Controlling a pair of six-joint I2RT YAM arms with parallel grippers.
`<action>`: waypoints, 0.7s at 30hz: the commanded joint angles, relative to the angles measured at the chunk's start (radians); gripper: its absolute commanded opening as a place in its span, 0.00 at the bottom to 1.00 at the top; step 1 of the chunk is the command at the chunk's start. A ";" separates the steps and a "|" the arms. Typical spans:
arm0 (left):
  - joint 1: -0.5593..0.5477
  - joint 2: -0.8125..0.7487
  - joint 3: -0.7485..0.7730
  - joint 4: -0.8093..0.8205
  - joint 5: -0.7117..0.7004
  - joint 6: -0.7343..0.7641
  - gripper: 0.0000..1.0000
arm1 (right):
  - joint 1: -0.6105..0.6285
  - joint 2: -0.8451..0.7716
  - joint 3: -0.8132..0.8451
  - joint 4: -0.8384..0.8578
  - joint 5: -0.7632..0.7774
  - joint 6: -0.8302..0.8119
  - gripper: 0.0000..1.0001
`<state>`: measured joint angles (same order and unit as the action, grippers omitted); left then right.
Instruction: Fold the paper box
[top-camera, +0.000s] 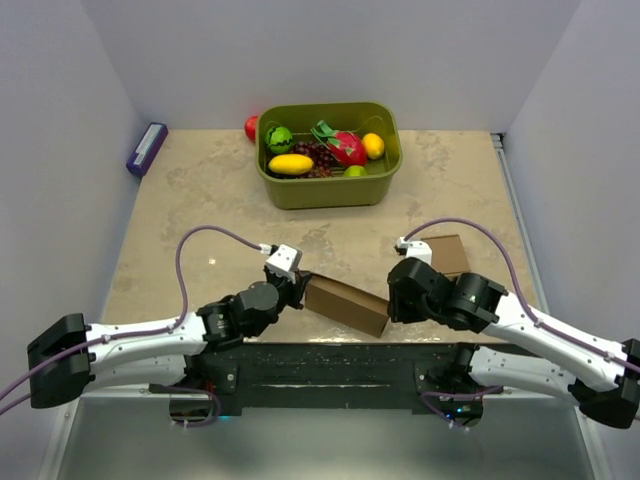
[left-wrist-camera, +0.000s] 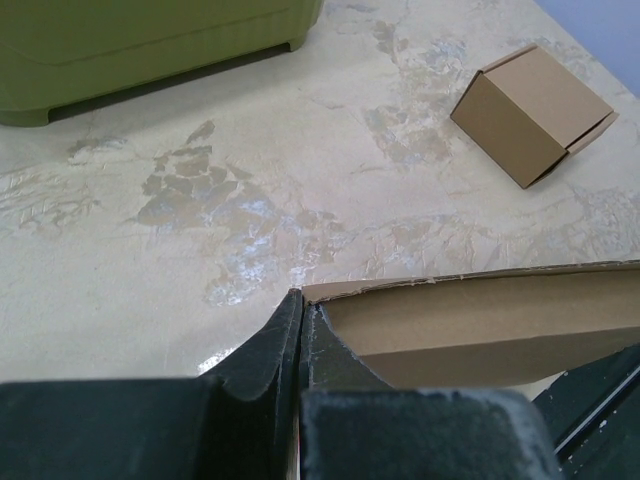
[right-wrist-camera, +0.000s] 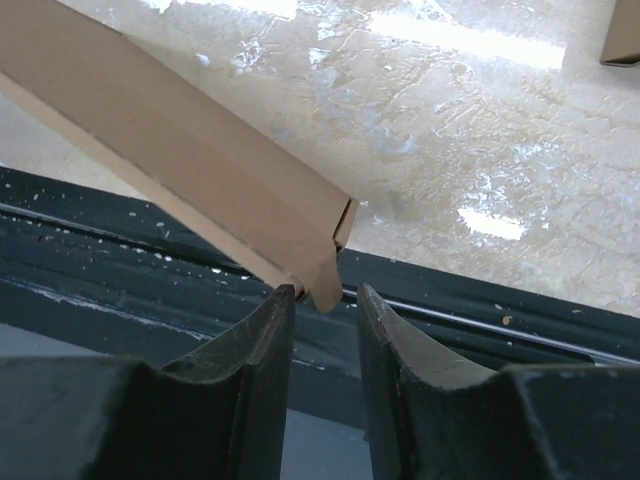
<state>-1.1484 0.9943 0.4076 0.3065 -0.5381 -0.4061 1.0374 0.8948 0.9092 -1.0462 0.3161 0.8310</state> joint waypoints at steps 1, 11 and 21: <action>-0.031 0.012 -0.039 -0.156 -0.019 -0.025 0.00 | 0.000 -0.020 -0.033 0.048 0.046 0.062 0.32; -0.088 -0.002 -0.058 -0.156 -0.075 -0.036 0.00 | 0.000 -0.080 -0.099 0.095 0.044 0.105 0.18; -0.197 0.084 -0.066 -0.159 -0.215 -0.028 0.00 | -0.007 -0.125 -0.154 0.146 0.006 0.149 0.00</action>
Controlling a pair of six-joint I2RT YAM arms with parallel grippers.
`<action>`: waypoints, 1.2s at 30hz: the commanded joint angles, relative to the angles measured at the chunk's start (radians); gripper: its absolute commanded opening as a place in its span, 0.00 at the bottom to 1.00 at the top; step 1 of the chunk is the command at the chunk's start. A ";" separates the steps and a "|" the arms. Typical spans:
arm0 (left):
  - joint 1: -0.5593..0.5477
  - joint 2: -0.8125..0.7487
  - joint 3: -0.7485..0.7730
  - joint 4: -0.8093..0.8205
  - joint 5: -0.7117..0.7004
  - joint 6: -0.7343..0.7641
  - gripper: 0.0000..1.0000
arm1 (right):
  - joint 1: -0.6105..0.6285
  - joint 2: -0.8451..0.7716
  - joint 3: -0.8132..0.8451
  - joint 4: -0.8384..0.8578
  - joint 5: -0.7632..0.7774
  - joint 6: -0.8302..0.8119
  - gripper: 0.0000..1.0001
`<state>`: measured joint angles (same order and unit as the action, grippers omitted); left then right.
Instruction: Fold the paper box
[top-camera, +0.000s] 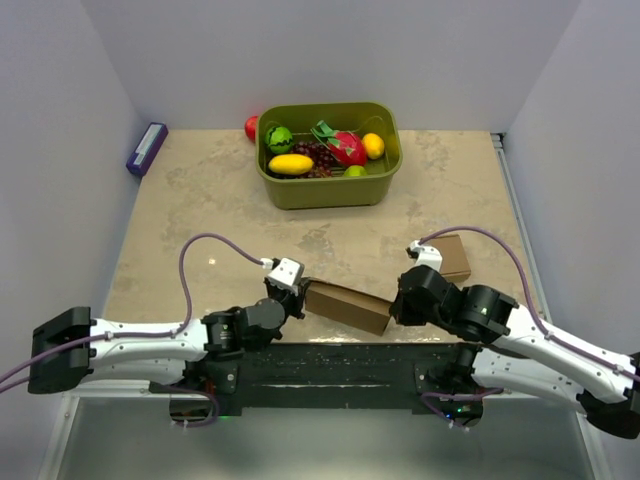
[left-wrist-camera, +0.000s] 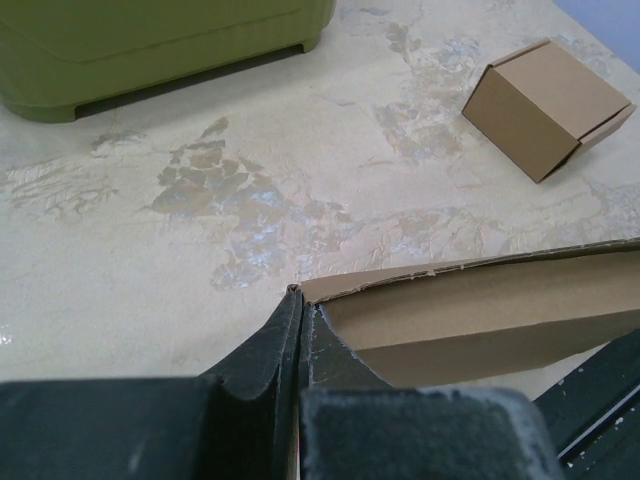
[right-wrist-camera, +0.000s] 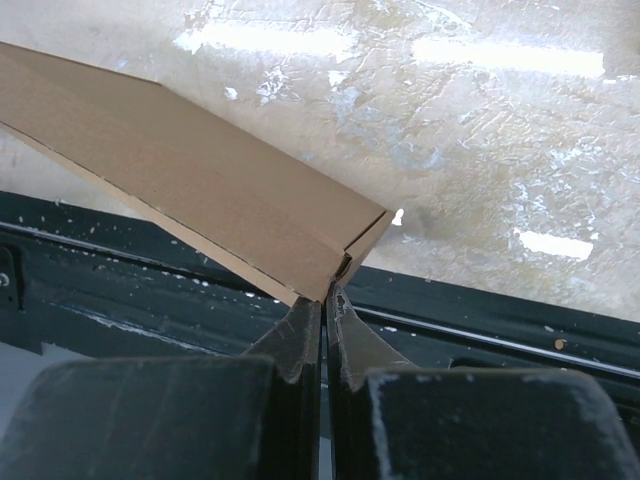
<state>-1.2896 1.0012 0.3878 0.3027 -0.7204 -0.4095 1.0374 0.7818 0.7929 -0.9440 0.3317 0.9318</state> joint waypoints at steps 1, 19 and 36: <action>-0.065 0.085 -0.044 -0.155 -0.053 -0.026 0.00 | -0.008 -0.021 -0.040 0.050 -0.014 0.051 0.00; -0.112 0.088 -0.055 -0.152 -0.093 -0.046 0.00 | -0.039 -0.018 -0.067 0.033 -0.033 0.055 0.00; -0.112 0.051 -0.021 -0.201 -0.086 -0.077 0.00 | -0.039 0.036 -0.049 -0.079 0.021 0.059 0.00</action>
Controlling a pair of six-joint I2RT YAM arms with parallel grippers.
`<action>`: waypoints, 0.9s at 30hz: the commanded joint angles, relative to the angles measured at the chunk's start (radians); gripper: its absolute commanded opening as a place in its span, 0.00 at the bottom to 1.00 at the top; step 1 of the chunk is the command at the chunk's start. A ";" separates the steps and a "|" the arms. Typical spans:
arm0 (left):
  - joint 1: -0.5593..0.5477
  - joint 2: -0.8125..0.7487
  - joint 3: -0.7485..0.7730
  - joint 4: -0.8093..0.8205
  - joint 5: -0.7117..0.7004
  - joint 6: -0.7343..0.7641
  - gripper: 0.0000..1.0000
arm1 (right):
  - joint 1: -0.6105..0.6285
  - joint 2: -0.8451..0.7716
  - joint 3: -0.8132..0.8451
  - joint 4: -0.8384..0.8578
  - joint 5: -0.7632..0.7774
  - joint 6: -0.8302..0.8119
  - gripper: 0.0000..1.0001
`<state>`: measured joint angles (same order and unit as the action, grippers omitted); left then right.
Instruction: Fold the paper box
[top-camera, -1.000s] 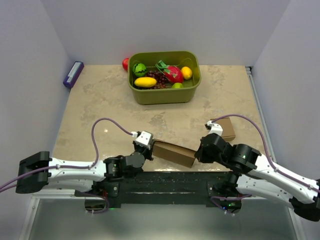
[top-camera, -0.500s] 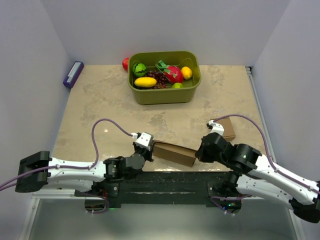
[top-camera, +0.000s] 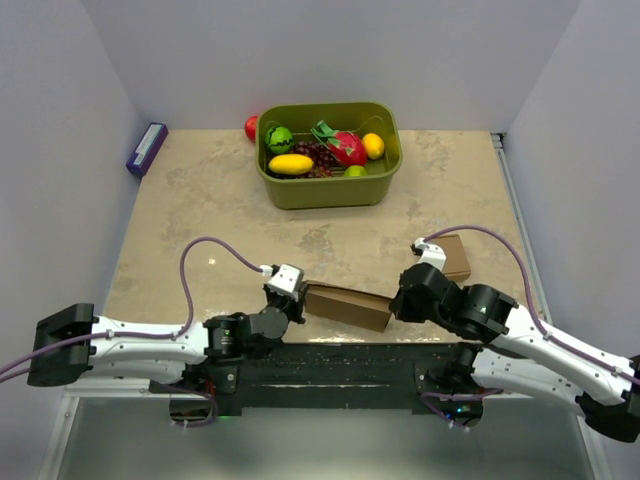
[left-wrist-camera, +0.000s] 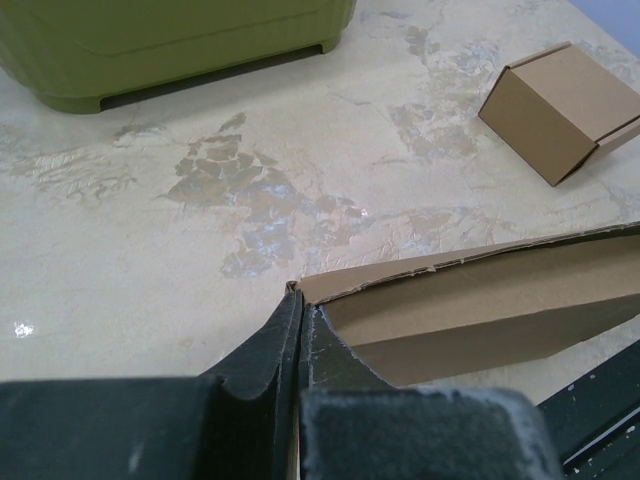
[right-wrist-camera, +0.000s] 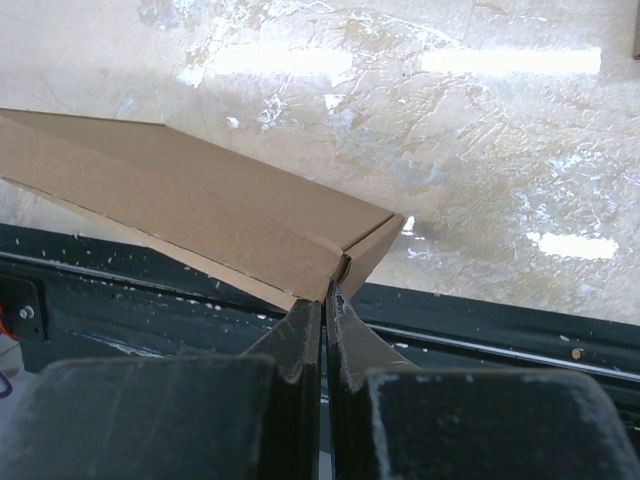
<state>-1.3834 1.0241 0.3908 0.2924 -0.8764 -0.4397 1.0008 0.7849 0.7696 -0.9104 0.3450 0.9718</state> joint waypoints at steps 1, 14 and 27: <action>-0.019 0.028 -0.023 -0.197 0.070 -0.048 0.00 | -0.002 0.030 -0.020 -0.113 0.014 0.018 0.02; -0.019 0.085 0.020 -0.233 0.071 -0.047 0.00 | -0.002 0.014 0.131 -0.180 0.077 0.024 0.27; -0.019 0.088 0.028 -0.240 0.071 -0.042 0.00 | -0.001 0.007 0.120 -0.121 0.048 0.016 0.25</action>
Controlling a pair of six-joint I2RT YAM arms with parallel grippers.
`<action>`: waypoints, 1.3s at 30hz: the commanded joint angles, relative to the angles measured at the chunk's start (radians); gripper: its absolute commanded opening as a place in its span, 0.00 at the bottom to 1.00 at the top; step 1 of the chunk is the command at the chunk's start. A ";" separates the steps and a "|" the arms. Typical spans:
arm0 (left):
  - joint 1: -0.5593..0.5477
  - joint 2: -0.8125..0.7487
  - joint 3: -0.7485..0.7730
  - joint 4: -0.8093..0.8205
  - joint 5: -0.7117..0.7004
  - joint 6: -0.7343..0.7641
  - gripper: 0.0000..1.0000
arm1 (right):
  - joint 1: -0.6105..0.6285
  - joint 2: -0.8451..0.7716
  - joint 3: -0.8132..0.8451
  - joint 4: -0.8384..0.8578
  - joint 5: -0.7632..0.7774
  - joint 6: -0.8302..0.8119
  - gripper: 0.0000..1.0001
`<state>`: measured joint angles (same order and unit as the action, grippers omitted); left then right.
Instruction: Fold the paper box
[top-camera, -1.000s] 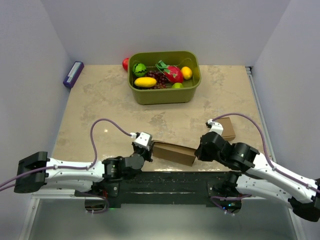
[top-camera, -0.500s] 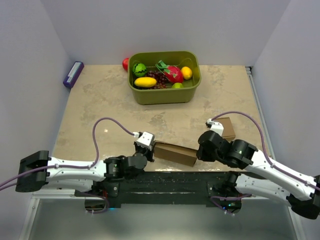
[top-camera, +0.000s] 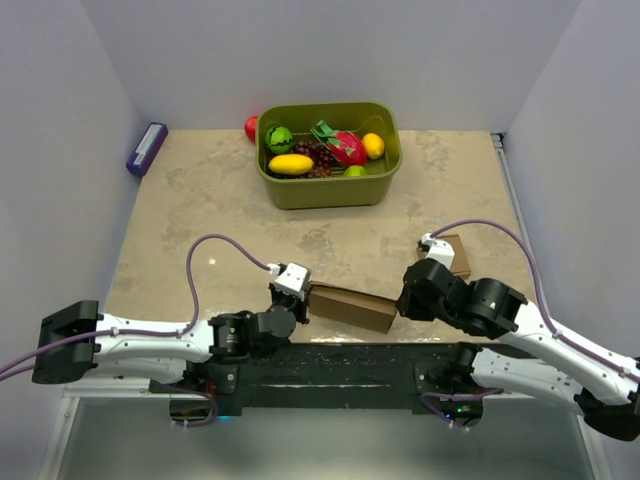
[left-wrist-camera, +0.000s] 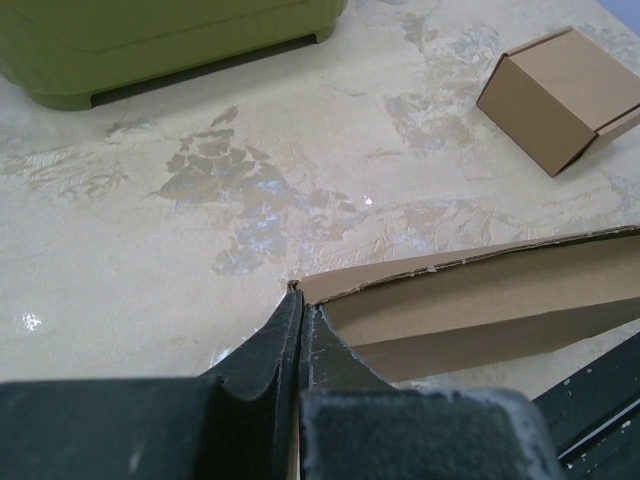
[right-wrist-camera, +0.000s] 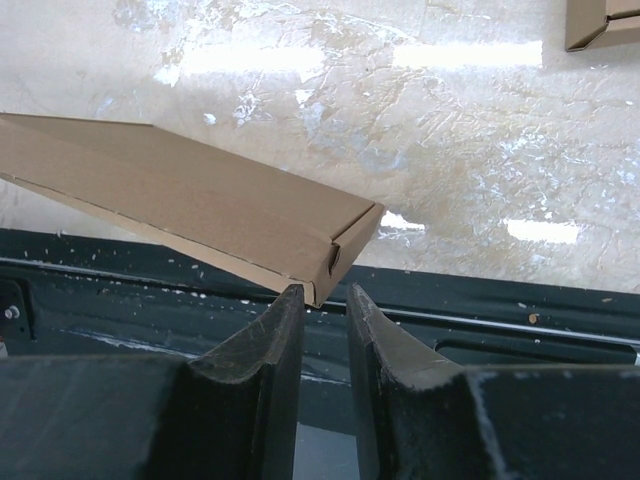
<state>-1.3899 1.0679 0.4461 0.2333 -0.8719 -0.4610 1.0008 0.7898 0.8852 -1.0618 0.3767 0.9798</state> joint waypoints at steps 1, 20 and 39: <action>-0.012 0.046 -0.027 -0.181 0.068 -0.021 0.00 | -0.002 0.003 -0.006 0.037 0.010 0.008 0.24; -0.012 0.050 -0.020 -0.193 0.068 -0.021 0.00 | -0.002 -0.011 -0.049 0.100 -0.029 0.020 0.00; -0.012 0.047 -0.023 -0.201 0.068 -0.028 0.00 | -0.004 -0.005 -0.077 0.099 -0.038 0.020 0.00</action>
<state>-1.3899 1.0744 0.4549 0.2192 -0.8726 -0.4614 1.0000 0.7765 0.8276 -0.9985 0.3481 0.9878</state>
